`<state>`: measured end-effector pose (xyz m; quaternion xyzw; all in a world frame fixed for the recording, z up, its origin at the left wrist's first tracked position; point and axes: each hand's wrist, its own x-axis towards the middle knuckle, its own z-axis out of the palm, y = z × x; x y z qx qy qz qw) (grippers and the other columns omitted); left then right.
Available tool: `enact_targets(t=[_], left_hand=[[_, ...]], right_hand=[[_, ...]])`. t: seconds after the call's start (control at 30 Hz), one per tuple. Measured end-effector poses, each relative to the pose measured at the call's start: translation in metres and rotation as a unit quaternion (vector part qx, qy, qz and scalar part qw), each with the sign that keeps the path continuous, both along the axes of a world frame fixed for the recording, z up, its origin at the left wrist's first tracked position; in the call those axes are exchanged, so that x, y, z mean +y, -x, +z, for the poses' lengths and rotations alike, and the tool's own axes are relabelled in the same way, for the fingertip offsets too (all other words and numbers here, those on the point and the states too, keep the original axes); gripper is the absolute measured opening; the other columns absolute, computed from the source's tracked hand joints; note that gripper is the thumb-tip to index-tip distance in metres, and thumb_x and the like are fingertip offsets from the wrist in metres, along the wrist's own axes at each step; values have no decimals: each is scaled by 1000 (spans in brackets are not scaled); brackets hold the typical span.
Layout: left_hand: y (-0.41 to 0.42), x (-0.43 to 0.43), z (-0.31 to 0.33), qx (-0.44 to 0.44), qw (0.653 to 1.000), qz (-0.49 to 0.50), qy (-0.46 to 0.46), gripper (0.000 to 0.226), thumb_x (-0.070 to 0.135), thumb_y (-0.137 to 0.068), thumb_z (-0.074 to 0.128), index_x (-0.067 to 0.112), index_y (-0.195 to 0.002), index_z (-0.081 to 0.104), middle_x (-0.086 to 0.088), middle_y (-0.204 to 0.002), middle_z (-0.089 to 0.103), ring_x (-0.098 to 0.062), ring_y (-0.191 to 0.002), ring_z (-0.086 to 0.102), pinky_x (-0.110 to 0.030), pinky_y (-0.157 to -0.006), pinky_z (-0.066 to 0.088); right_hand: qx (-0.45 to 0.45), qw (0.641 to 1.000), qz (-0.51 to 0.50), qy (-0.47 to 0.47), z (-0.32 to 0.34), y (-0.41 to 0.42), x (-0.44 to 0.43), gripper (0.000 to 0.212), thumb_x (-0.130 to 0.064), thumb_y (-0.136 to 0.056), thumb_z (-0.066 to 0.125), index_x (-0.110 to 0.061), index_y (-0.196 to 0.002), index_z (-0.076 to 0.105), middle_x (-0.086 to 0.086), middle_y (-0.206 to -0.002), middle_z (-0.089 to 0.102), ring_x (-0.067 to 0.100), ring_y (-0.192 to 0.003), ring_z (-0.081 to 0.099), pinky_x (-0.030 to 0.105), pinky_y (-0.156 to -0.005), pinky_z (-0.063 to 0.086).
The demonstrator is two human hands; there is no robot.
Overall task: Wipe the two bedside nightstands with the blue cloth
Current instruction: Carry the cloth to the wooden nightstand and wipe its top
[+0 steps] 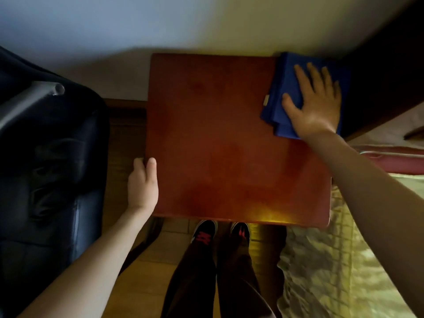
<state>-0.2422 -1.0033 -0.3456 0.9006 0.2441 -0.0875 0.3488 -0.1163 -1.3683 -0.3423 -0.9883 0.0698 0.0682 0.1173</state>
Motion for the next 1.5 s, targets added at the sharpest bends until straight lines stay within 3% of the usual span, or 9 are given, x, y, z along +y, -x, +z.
enact_targets(t=[0.13,0.37,0.5,0.73,0.87,1.1,1.23,1.4,1.5], left_hand=[[1,-3,6,7,1000,-1,3,38,36,-102,31,3,-107,49,3,-69,50,-15,-57,50,-26,-49,34],[0,0,13,33,998,-6,60,35,43,-102,29,13,-102,47,-1,-74,53,-21,-62,53,-31,-54,44],[0,3,5,16,998,-25,64,32,42,-102,31,14,-104,47,-1,-76,57,-22,-62,58,-30,-53,47],[2,7,-6,-23,997,-9,76,29,36,-101,36,10,-100,48,0,-61,47,-18,-47,44,-13,-36,36],[1,4,2,-4,996,-4,93,31,38,-101,35,9,-106,48,1,-68,52,-18,-53,50,-24,-45,39],[1,4,6,32,990,23,134,36,47,-99,35,18,-116,47,12,-88,57,-8,-76,58,-24,-61,44],[0,9,1,19,990,16,141,35,43,-100,37,16,-118,49,10,-92,61,-11,-79,62,-29,-65,51],[2,13,-9,-17,989,29,144,30,39,-99,42,14,-112,54,5,-89,63,-14,-75,62,-25,-61,46],[2,12,-7,-20,987,39,152,30,40,-98,44,16,-111,55,9,-89,63,-11,-78,63,-26,-64,49]], right_hand=[[-10,1000,-8,15,2,27,16,66,-57,-93,32,-32,-153,23,0,-162,22,29,-150,14,50,-121,11],[15,994,111,9,10,205,94,69,-54,-89,49,-34,-151,29,-4,-160,26,27,-150,17,51,-121,14],[12,988,154,15,3,142,94,68,-57,-89,43,-36,-151,25,-3,-160,28,24,-150,17,48,-122,12],[5,997,66,25,1,-7,101,67,-61,-91,29,-39,-153,16,-6,-163,18,25,-152,8,49,-122,5],[-2,995,101,22,7,66,116,67,-58,-92,35,-36,-154,19,-4,-163,20,26,-151,10,52,-121,9],[24,980,196,7,8,207,127,68,-55,-88,50,-35,-151,31,-4,-159,29,25,-150,17,52,-119,20],[3,974,228,0,4,135,122,68,-55,-86,49,-35,-149,34,-2,-155,38,26,-147,26,51,-118,19],[-19,993,117,22,-1,-6,133,69,-60,-88,34,-38,-152,23,-4,-161,26,26,-150,17,49,-120,10],[-10,996,80,32,1,-30,140,66,-59,-91,31,-39,-153,19,-5,-162,21,26,-151,12,50,-121,8]])
